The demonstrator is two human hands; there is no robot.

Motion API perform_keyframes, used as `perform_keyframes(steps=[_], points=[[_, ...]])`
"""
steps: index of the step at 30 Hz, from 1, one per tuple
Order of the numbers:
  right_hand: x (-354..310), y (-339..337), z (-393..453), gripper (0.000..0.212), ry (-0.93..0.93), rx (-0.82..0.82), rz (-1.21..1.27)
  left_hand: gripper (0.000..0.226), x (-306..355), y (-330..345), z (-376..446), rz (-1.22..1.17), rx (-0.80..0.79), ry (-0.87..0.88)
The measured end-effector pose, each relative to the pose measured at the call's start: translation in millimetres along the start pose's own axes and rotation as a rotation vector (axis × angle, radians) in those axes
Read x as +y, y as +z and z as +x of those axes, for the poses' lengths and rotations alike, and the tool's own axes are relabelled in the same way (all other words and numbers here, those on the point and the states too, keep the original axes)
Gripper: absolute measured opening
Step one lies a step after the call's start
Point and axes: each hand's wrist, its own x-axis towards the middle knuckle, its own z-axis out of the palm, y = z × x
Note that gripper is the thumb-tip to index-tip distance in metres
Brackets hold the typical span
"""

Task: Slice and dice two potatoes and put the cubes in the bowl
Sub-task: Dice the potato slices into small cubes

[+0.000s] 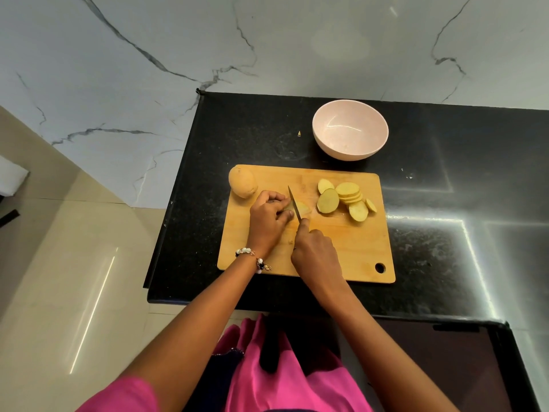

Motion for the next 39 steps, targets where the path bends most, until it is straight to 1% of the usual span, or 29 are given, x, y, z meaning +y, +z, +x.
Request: perform_keyframes(steps=[5,7,11,13,16,19,24,29,32,35,39], points=[[12,3,-41,0.057,-0.015,-0.081,-0.015,0.032,3,1,-2,-0.007,0.030,0.010],[17,-1,-50,0.056,0.001,-0.090,0.020,0.035,3,0,-1,-0.015,0.012,-0.009],[18,-9,-35,0.052,-0.002,-0.003,0.102,0.037,4,-7,1,-0.020,-0.035,-0.050],[15,-9,-22,0.052,-0.012,0.025,0.113,0.035,4,-9,0,-0.020,-0.042,-0.050],[8,-5,-7,0.054,-0.008,0.030,0.097,0.027,5,-11,-1,0.036,0.005,-0.016],[3,0,-3,0.054,-0.003,0.027,0.065,0.029,2,-9,-1,0.084,0.005,-0.032],[-5,5,-2,0.053,-0.003,0.025,0.001,0.027,0,-8,0,0.065,0.041,-0.046],[1,5,-37,0.056,-0.018,-0.065,-0.024,0.024,2,-10,-1,0.049,0.069,-0.038],[6,-5,-46,0.055,0.025,-0.080,0.061,0.027,2,-11,-1,0.035,0.046,-0.046],[4,-12,-37,0.051,0.042,-0.020,0.138,0.029,1,-15,0,0.008,0.003,-0.069],[-6,-6,-16,0.052,0.041,0.005,0.120,0.028,-2,-22,1,-0.004,-0.050,-0.071]])
